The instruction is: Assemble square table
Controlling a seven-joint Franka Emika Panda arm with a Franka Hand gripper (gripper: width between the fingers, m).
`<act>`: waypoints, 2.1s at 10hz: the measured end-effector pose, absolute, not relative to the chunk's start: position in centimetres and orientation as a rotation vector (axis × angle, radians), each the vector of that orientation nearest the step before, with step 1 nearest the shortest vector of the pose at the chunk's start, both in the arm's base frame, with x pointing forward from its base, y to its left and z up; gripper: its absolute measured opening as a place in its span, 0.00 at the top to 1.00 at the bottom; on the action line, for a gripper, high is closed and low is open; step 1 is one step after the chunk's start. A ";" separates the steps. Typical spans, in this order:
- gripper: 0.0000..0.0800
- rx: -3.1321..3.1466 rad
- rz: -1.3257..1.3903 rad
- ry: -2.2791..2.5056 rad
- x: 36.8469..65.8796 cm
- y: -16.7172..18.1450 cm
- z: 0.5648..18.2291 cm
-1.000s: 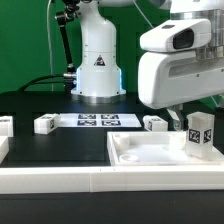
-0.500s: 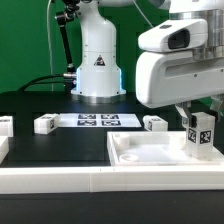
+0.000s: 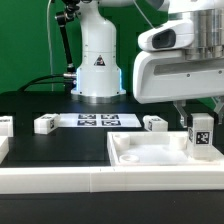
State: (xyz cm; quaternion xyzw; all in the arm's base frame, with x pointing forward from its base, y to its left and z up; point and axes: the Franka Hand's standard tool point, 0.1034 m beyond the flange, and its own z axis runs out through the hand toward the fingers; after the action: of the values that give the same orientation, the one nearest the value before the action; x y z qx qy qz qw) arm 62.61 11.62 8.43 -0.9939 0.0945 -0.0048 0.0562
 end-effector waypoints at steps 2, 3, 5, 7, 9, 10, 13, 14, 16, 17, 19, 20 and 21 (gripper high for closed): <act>0.64 -2.974 -0.001 0.593 62.6 11.6 8.4; 0.64 -2.955 0.003 0.692 62.6 11.6 8.4; 0.64 -2.884 0.012 0.948 62.6 11.6 8.4; 0.64 -2.801 0.032 1.134 62.7 11.4 8.3; 0.54 -2.797 0.036 1.110 62.7 11.4 8.4; 0.54 -2.820 0.038 1.054 62.7 11.4 8.3; 0.20 -2.940 0.017 0.637 62.8 11.6 8.3; 0.20 -2.952 0.010 0.570 62.8 11.8 8.4; 0.19 -2.991 -0.006 0.324 62.8 11.7 8.3; 0.19 -3.007 -0.011 0.216 62.7 11.9 8.3; 0.19 -3.018 -0.026 -0.022 62.6 12.1 8.2; 0.19 -3.016 -0.036 -0.115 62.6 12.1 8.2; 0.19 -3.013 -0.040 -0.187 62.5 12.3 8.2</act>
Offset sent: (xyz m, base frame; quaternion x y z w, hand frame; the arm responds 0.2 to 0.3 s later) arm -0.0070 -0.0011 0.0009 -0.0027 0.0221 0.3023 0.9529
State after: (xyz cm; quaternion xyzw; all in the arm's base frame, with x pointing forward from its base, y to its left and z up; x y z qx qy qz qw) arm 62.54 12.34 8.19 -0.9961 -0.0618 -0.0132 0.0612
